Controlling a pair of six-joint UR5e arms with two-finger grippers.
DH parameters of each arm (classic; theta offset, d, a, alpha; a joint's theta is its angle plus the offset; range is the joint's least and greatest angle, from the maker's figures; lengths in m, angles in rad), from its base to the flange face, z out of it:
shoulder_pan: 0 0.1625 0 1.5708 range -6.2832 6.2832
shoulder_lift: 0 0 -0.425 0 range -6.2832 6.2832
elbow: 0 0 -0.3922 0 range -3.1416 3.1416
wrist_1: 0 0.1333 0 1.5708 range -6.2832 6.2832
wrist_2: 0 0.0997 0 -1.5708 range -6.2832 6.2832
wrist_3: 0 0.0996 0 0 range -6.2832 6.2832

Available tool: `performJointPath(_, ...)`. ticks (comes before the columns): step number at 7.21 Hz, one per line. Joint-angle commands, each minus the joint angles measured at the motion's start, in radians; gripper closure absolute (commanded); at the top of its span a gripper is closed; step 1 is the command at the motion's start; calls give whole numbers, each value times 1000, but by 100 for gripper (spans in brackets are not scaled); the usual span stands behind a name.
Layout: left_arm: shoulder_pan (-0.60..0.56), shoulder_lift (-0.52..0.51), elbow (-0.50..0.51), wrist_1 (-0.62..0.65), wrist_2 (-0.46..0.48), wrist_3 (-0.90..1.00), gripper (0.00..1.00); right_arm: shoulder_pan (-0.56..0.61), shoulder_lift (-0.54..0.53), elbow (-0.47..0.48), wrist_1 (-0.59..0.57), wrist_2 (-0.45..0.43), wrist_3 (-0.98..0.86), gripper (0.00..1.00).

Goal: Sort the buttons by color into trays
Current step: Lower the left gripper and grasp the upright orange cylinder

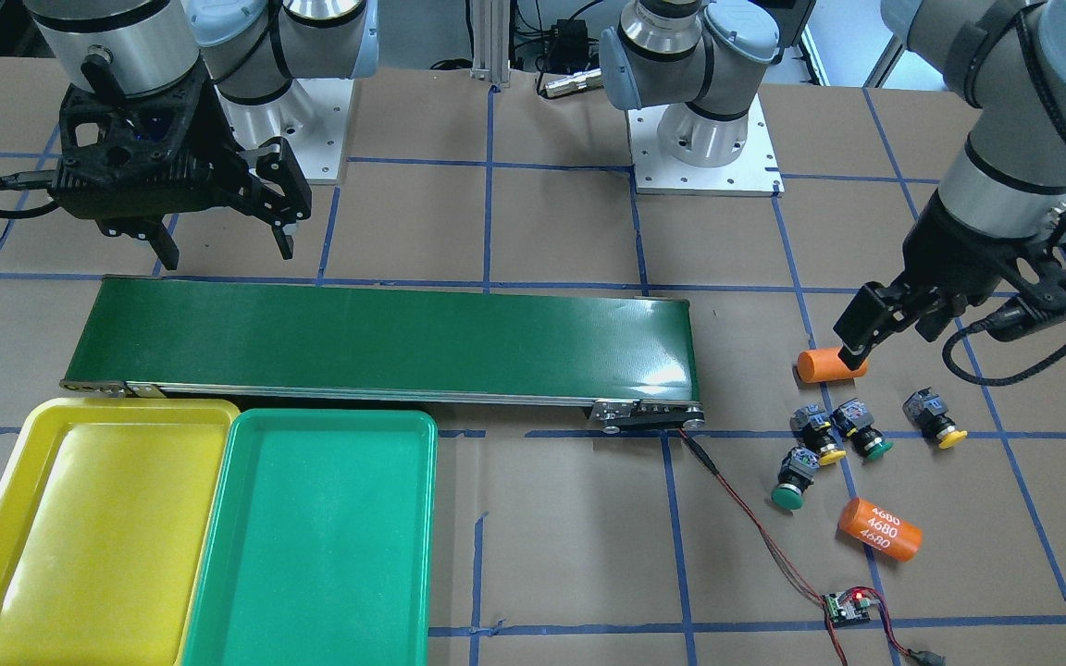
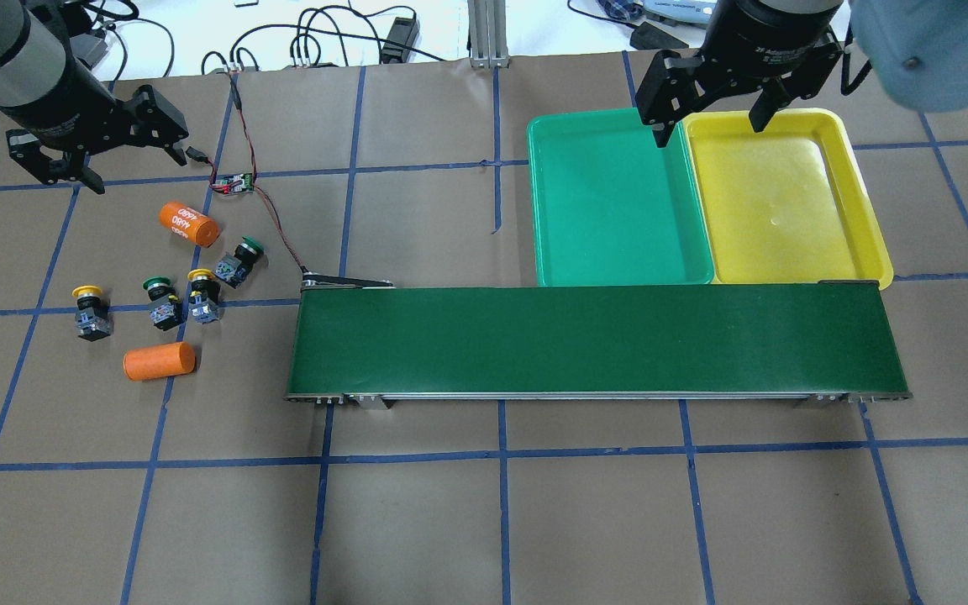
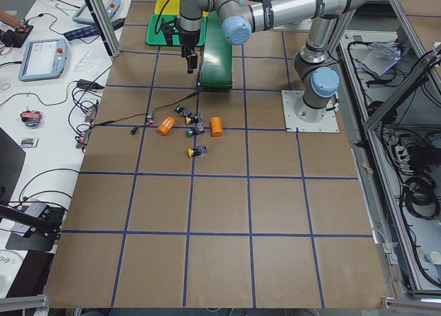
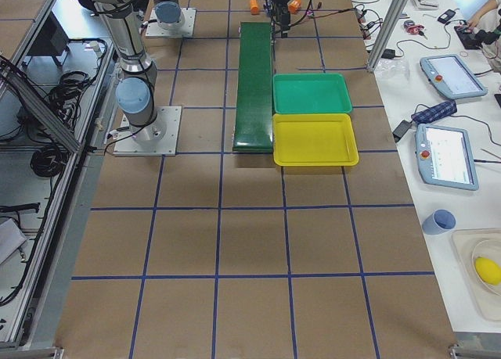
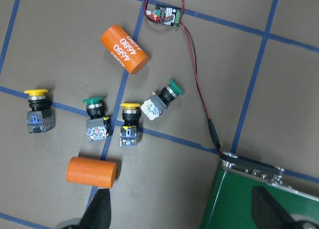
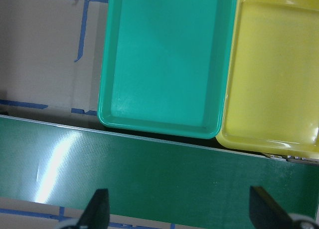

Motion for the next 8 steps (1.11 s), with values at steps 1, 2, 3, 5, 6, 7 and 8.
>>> performJointPath(1, 11, -64, -7, 46, 5, -66, 0, 0, -4, -1, 32, -3, 2, 0)
performJointPath(2, 28, -111, 1, 110, 4, -76, 0, 0, -3, -1, 41, -1, 2, 0)
performJointPath(3, 42, -162, 12, 161, 2, -75, 0, 0, -4, -1, 41, -1, 2, 0)
performJointPath(5, 57, -242, -6, 276, 4, -81, 0, -8, -3, -2, 52, -4, 2, 0)
performJointPath(6, 81, -274, -7, 290, -4, -64, 0, -9, -1, -1, 49, -4, 2, 0)
performJointPath(7, 98, -299, -1, 292, -4, -60, 0, -3, -3, 1, 49, -3, 5, 0)
performJointPath(8, 99, -337, 12, 292, 5, -69, 0, -8, -3, 1, 51, -3, 5, 0)
